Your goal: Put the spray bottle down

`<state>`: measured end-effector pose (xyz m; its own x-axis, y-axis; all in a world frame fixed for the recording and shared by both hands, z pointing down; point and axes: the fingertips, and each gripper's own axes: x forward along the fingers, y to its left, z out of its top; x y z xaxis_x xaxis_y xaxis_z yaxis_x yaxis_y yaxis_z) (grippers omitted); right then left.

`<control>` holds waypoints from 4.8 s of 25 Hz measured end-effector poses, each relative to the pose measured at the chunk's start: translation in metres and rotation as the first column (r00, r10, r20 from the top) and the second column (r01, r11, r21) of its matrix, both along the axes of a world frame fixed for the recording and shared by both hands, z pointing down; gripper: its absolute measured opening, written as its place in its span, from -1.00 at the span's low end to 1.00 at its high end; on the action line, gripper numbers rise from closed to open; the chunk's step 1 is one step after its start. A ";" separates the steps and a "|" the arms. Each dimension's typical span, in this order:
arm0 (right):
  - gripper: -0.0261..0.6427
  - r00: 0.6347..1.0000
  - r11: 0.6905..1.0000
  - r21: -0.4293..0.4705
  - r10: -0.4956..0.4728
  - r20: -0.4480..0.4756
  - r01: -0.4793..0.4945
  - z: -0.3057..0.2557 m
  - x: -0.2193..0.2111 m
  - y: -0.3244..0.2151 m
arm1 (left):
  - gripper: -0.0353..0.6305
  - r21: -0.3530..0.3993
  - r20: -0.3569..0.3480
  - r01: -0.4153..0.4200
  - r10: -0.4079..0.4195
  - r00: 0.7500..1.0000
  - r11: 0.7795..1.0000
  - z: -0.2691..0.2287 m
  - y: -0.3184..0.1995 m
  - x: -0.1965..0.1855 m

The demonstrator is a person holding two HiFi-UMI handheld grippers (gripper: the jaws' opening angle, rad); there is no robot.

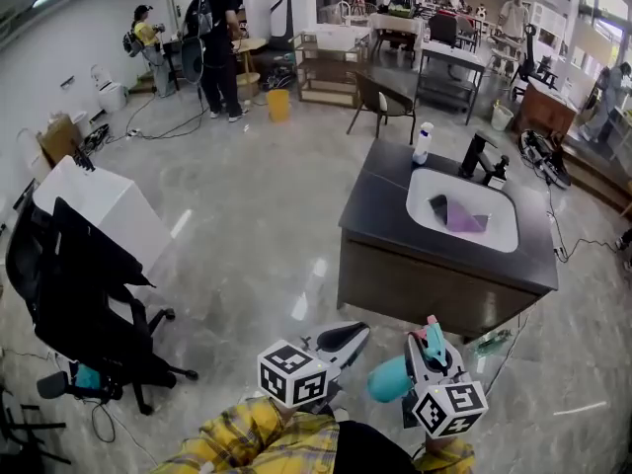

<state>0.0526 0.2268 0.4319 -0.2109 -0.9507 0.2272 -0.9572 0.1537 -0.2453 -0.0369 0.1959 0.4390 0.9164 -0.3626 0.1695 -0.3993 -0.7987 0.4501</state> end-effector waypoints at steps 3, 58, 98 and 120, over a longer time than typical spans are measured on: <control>-0.63 1.000 1.000 0.005 -0.009 -0.001 0.009 0.000 0.003 -0.006 | -0.81 -0.011 0.005 -0.001 0.001 1.000 1.000 0.003 -0.004 0.005; -0.63 0.997 0.998 -0.040 0.042 -0.070 -0.044 -0.008 0.024 -0.316 | -0.81 -0.045 -0.008 -0.115 0.114 0.993 0.992 0.010 -0.316 0.037; -0.63 0.992 0.995 -0.001 -0.097 -0.075 0.097 -0.009 0.153 -0.539 | -0.81 -0.025 0.049 0.006 -0.004 0.999 1.000 0.009 -0.516 0.169; -0.63 0.976 0.985 0.019 -0.169 -0.139 0.174 0.006 0.191 -0.629 | -0.81 0.017 0.086 0.043 -0.044 0.995 0.999 0.012 -0.595 0.218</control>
